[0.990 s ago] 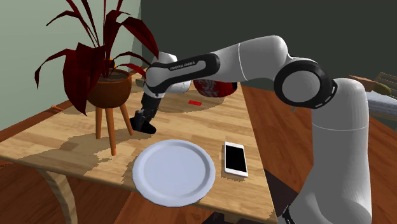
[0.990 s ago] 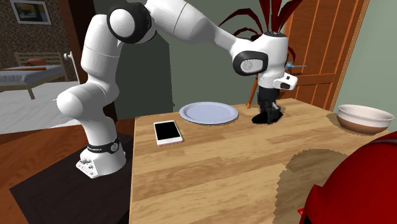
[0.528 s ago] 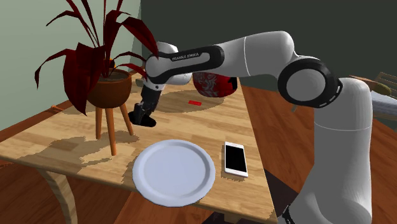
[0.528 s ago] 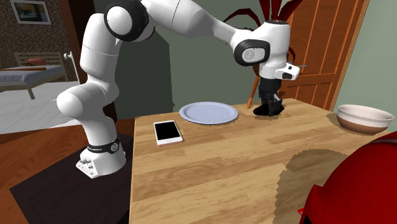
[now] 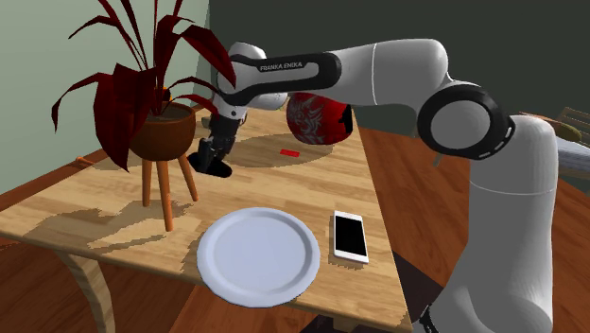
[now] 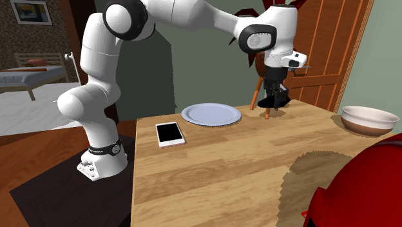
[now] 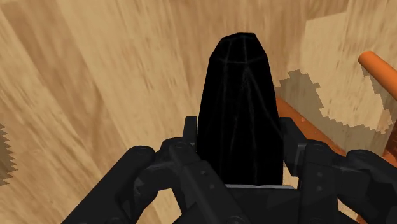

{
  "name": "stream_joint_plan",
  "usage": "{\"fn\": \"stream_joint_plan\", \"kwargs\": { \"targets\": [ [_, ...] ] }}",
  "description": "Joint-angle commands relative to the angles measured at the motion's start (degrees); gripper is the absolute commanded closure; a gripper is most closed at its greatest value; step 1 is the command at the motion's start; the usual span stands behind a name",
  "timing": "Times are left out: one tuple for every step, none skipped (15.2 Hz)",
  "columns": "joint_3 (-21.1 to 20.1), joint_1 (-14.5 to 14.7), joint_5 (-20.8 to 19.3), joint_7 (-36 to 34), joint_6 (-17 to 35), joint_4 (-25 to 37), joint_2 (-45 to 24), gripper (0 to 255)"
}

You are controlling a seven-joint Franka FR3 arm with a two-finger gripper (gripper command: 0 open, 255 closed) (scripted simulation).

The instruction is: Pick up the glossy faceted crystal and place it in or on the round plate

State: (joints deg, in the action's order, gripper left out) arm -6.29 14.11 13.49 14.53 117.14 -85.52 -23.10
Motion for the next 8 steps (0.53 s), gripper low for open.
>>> {"fn": "stream_joint_plan", "kwargs": {
  "targets": [
    [0.0, 0.0, -0.1, -0.4, -1.3, 0.9, 0.4, 255],
    [0.0, 0.0, -0.1, -0.4, -1.3, 0.9, 0.4, 255],
    [-0.2, 0.1, 0.2, -0.4, -0.1, -2.8, 3.0, 255],
    [-0.3, 0.3, 0.5, -0.4, 1.1, -6.4, 5.4, 255],
    [-0.5, 0.4, 0.8, -0.4, 2.2, -9.7, 7.8, 255],
    [-0.7, 0.5, 1.2, -0.4, 3.1, -12.9, 10.1, 255],
    [-0.9, 0.7, 1.5, -0.5, 4.0, -16.0, 12.3, 255],
    [-1.1, 0.9, 1.8, -0.6, 4.8, -19.0, 14.5, 255]
  ]
}}
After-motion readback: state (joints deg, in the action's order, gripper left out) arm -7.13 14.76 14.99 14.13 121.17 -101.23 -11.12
